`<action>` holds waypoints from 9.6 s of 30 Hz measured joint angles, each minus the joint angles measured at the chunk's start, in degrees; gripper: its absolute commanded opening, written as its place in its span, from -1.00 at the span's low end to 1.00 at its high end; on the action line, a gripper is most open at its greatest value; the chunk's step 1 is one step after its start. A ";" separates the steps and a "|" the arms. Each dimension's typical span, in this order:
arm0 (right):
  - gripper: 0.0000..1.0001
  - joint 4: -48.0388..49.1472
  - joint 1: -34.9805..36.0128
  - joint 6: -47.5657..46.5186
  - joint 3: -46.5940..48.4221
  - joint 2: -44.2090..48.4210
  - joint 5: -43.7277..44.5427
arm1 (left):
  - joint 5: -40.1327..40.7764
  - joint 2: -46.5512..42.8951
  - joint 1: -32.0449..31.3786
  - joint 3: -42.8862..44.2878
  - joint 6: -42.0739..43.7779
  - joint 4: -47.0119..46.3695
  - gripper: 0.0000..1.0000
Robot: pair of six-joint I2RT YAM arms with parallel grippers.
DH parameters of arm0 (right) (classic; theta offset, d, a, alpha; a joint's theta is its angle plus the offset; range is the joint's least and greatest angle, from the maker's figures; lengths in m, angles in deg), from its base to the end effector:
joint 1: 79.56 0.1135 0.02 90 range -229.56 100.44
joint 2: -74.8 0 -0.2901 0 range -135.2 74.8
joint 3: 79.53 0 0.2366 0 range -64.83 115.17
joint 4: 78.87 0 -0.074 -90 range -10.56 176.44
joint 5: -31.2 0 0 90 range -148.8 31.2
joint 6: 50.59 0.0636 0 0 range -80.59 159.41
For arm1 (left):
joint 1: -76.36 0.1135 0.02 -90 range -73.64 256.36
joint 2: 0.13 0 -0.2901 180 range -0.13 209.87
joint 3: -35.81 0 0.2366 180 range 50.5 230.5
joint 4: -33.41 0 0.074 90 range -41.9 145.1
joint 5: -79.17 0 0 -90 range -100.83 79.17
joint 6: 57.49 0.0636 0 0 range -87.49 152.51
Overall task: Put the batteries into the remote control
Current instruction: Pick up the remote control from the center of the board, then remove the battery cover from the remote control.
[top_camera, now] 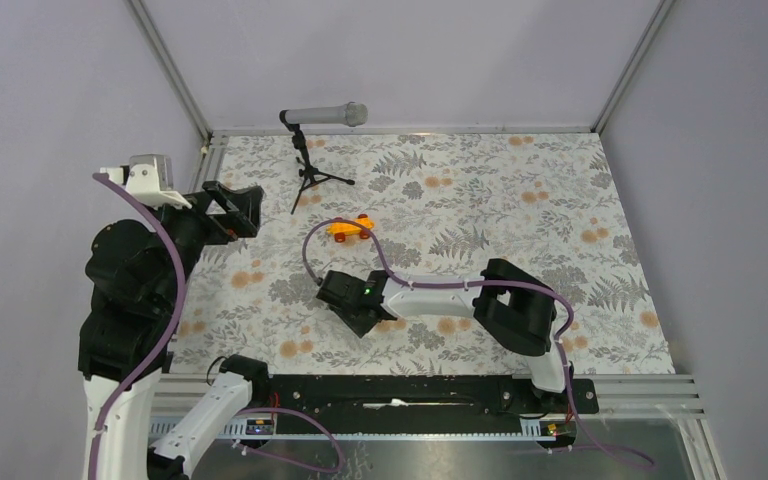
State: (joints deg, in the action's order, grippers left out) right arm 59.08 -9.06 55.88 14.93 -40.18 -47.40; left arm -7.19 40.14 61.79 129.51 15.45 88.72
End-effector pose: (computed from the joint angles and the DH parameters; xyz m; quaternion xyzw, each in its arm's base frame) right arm 0.1544 0.3982 0.1725 -0.4181 0.8719 0.0923 0.2376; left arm 0.0756 -0.0155 0.4865 -0.0377 0.7176 -0.1675 0.6750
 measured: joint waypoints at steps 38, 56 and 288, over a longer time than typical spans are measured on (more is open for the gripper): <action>-0.44 -0.24 -25.07 -4.63 -11.08 51.63 -21.27 | -49.92 23.30 1.14 -4.20 8.11 -11.82 0.96; -0.45 -0.92 -25.94 -6.69 -0.85 42.82 -47.87 | -78.34 28.46 1.90 3.26 16.61 -6.75 0.59; -1.00 49.64 -37.33 58.07 -14.88 40.96 -50.80 | -75.01 17.97 11.74 -10.08 12.22 -27.80 -1.00</action>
State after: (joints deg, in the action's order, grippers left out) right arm 108.72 -46.40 113.95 0.05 0.78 -98.20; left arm -82.21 58.10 73.53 119.43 27.67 60.92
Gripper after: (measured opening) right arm 0.019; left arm 0.349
